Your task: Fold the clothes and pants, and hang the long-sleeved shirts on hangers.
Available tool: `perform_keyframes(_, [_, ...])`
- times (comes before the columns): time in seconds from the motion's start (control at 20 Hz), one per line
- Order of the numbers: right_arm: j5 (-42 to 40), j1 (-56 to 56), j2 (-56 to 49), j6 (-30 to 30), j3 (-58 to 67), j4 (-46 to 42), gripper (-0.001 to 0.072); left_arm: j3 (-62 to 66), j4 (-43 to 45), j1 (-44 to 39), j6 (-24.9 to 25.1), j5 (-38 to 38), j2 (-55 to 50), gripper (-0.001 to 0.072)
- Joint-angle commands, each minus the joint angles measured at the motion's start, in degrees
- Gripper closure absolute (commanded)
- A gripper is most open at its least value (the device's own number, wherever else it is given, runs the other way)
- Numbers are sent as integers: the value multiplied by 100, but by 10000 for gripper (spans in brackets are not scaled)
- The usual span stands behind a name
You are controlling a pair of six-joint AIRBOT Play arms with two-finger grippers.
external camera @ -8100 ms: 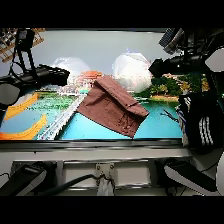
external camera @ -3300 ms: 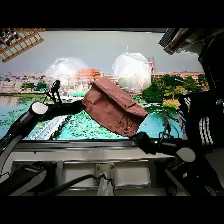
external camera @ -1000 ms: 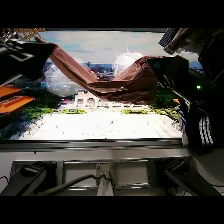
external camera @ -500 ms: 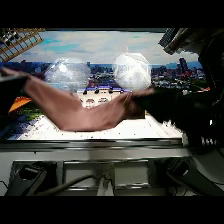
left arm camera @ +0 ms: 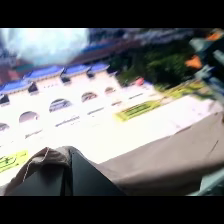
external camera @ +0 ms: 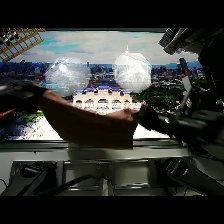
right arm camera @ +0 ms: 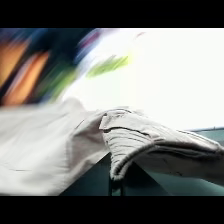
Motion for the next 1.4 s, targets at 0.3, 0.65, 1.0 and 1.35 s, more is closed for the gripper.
perform_keyframes(0.3, [-3008,-3106,-3060,-3519,-605,2706,673,-184,-50,-380,28,2634,-3187,703])
perform_keyframes(0.65, [-1985,-3254,-3001,-4360,-608,2131,674,-295,881,-435,26,1165,-2728,703])
perform_keyframes(1.0, [-1344,-2371,-2409,-4631,-1786,2011,674,-2033,404,-444,26,861,-1974,703])
perform_keyframes(1.35, [-1891,-2326,-2406,-4745,-2286,1696,675,-3176,-501,-459,31,1095,-1862,698])
